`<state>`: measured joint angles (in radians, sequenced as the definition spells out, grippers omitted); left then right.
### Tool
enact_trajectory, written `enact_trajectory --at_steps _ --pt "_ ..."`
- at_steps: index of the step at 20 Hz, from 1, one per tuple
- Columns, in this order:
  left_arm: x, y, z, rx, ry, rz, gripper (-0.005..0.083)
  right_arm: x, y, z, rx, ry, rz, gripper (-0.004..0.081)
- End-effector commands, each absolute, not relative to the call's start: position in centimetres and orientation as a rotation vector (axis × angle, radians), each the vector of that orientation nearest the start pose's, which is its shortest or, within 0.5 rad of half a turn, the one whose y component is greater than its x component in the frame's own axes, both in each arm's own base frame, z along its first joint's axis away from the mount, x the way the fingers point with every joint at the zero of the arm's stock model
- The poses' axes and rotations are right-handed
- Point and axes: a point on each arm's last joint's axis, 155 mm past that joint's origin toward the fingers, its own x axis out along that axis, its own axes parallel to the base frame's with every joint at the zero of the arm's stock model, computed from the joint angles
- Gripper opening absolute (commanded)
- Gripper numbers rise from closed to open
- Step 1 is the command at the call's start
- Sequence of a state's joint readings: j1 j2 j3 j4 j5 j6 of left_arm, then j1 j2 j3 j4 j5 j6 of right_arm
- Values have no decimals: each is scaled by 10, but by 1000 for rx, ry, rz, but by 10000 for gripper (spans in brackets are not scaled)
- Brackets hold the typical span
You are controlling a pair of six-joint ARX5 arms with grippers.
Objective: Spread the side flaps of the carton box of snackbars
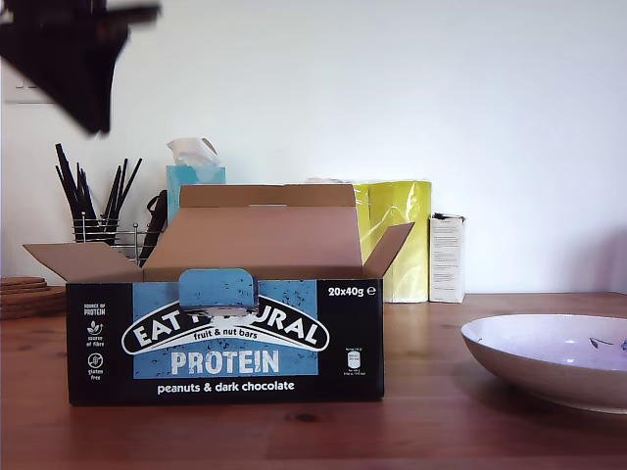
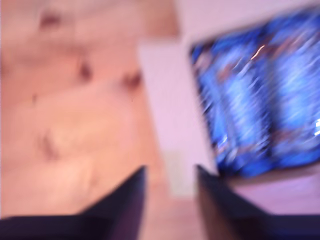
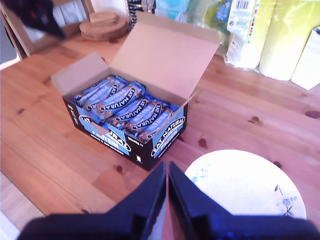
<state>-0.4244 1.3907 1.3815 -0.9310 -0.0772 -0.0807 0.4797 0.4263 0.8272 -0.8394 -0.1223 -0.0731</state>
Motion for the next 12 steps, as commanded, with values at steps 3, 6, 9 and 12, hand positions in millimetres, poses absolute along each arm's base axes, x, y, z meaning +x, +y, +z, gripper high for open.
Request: enact_trajectory --at_steps 3,6,9,12 --pt "317 -163 248 154 705 -481 -11 180 126 246 -136 473 638 -13" --pt "293 -170 261 116 564 -577 -11 181 132 241 -108 510 653 -13" --pt "267 -167 269 90 439 -631 -11 181 133 242 -96 514 657 -13" --pt "241 -158 265 75 358 -654 -11 179 132 247 -96 503 659 -13"
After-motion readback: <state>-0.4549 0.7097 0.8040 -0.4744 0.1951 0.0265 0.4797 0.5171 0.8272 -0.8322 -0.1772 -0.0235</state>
